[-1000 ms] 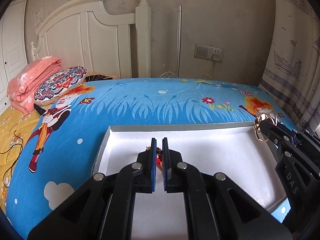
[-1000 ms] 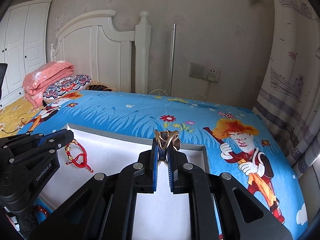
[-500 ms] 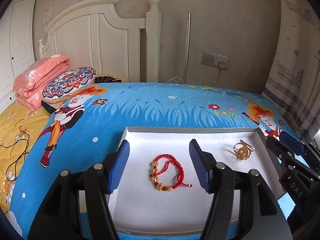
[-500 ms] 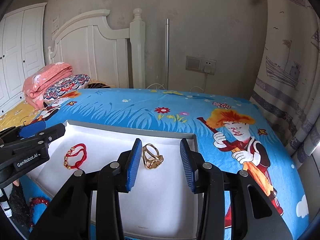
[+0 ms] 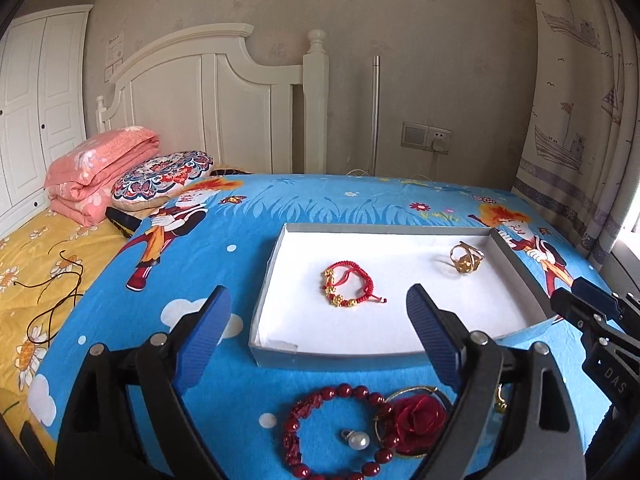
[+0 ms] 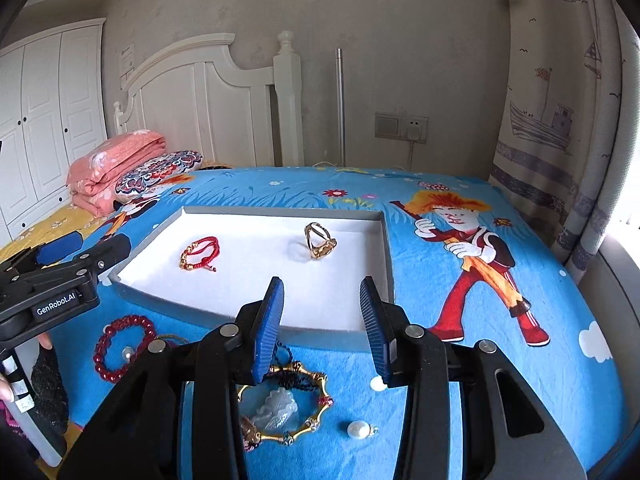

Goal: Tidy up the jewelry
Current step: 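Withdraw both tools from the tray back over the jewelry, then lower the left tool onto the red bead bracelet and close it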

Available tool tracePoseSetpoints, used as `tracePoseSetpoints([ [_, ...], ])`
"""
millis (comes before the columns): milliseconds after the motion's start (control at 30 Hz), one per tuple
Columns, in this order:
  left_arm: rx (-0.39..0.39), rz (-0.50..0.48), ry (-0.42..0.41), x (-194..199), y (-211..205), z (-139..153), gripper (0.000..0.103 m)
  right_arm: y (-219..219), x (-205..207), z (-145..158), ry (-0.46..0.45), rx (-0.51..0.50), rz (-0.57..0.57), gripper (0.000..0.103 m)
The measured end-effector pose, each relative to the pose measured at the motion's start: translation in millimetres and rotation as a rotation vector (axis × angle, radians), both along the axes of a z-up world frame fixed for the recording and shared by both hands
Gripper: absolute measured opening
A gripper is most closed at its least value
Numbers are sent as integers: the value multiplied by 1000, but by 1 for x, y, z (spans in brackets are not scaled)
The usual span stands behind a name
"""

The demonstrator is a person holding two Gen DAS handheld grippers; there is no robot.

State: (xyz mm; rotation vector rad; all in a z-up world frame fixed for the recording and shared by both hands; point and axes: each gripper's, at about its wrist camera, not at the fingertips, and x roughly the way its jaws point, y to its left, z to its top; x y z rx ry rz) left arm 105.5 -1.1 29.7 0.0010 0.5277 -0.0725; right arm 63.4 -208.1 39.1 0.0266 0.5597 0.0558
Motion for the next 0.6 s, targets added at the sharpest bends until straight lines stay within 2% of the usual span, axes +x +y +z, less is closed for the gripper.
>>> tracePoseSetpoints([
  [133, -18, -2, 36, -21, 10, -20, 86, 12, -21, -15, 19, -21, 30, 38],
  [400, -12, 26, 48, -57, 28, -53, 87, 38, -46, -34, 34, -23, 104, 38],
  [600, 0, 46, 67, -66, 38, -67, 87, 55, -53, -40, 34, -28, 154, 38],
])
